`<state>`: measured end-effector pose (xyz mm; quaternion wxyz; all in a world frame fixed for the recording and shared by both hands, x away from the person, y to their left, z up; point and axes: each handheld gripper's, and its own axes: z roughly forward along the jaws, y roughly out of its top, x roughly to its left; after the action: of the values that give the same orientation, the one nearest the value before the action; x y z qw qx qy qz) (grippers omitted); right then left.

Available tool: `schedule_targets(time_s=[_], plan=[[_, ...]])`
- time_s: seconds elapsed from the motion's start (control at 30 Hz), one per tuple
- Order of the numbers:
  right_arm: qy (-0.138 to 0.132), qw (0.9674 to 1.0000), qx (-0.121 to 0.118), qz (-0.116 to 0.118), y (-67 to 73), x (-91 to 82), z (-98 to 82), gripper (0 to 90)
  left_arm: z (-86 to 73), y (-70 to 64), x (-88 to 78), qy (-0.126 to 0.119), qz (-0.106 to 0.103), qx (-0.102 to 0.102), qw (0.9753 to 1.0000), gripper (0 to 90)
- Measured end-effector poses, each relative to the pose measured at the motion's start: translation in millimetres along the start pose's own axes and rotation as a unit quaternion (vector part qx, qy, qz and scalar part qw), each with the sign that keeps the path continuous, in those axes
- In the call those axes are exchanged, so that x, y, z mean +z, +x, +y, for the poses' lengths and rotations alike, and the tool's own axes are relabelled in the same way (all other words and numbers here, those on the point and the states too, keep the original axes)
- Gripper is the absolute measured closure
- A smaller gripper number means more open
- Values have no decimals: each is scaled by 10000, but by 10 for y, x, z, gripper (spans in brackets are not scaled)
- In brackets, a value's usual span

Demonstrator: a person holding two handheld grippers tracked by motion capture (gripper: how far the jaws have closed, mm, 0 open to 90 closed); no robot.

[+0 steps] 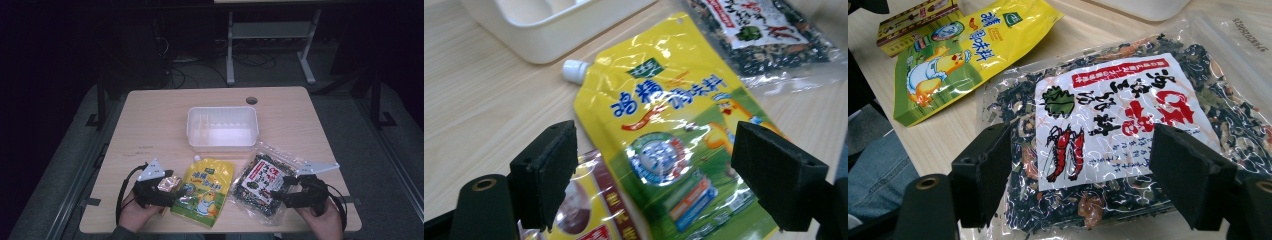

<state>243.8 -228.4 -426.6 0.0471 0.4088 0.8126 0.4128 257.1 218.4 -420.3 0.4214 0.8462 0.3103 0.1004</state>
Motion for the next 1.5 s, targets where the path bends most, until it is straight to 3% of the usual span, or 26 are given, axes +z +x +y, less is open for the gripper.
schedule_targets(time_s=[0.27, 0.53, 0.77, 0.87, 1.03, 1.5], plan=[[-175, 9996, 161, 125, -52, -114, -38, 242, 68, -111, 91, 41, -89, 124, 9999, 180], [-174, 9996, 196, 57, -90, -144, -38, 244, 165, -223, 196, 57, -164, 255, 9995, 179], [-125, 9997, 117, -146, -118, -169, -7, 243, 249, -345, 351, 206, -352, 419, 9983, 177], [49, 9995, 61, -290, -148, -177, 20, 235, 292, -401, 405, 234, -394, 516, 9976, 177], [10, 9995, 51, -315, -220, -225, 85, 230, 352, -469, 500, 311, -491, 594, 9965, 179], [111, 9976, 439, -518, -550, -182, 234, 226, 529, -708, 858, 611, -758, 806, 9920, 216]])
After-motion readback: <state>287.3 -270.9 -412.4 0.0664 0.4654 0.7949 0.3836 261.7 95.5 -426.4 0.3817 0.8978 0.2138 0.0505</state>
